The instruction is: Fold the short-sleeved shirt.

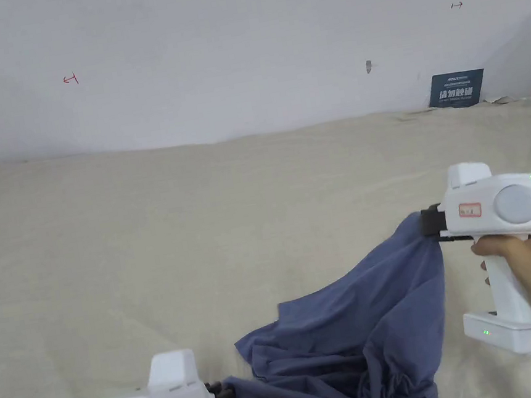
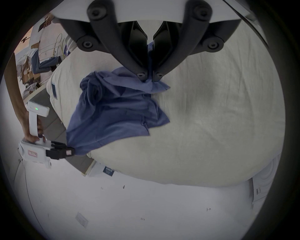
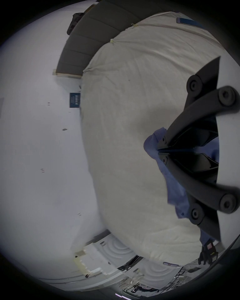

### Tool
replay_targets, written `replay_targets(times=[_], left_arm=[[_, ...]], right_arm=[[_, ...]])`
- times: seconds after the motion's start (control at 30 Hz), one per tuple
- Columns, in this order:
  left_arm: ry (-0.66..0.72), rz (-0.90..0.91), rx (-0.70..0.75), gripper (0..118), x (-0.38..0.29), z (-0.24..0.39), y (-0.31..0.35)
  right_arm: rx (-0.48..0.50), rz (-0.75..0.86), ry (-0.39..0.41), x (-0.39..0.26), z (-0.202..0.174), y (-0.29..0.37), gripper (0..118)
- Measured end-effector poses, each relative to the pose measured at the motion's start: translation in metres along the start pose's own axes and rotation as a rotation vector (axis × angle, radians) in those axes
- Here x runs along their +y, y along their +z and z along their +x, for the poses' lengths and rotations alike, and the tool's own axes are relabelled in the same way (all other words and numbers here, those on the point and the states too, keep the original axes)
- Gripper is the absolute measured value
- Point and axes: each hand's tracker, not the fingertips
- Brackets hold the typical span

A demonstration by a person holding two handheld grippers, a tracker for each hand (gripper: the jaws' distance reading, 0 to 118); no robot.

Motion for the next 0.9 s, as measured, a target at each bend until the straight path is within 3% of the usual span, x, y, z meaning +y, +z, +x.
replay_targets(times=[0.17, 0.47, 0.6, 0.77, 0.9], left_arm=[[0.03, 0.102, -0.001, 2, 0.055, -0.009, 0.018], [0.042, 0.294, 0.112, 2, 0.177, -0.045, 0.072], [0.05, 0.337, 0.205, 2, 0.236, -0.072, 0.09], [0.123, 0.381, 0.183, 2, 0.307, -0.091, 0.099], [0.079, 0.435, 0.252, 2, 0.357, -0.083, 0.097]], right_arm=[[-0.032, 0.087, 0.016, 0.036, -0.003, 0.051, 1], [-0.1, 0.211, -0.04, 0.107, 0.019, 0.1, 1], [-0.137, 0.248, -0.053, 0.144, 0.033, 0.1, 1], [-0.171, 0.286, -0.075, 0.186, 0.04, 0.079, 1], [-0.184, 0.323, -0.102, 0.216, 0.04, 0.063, 1]])
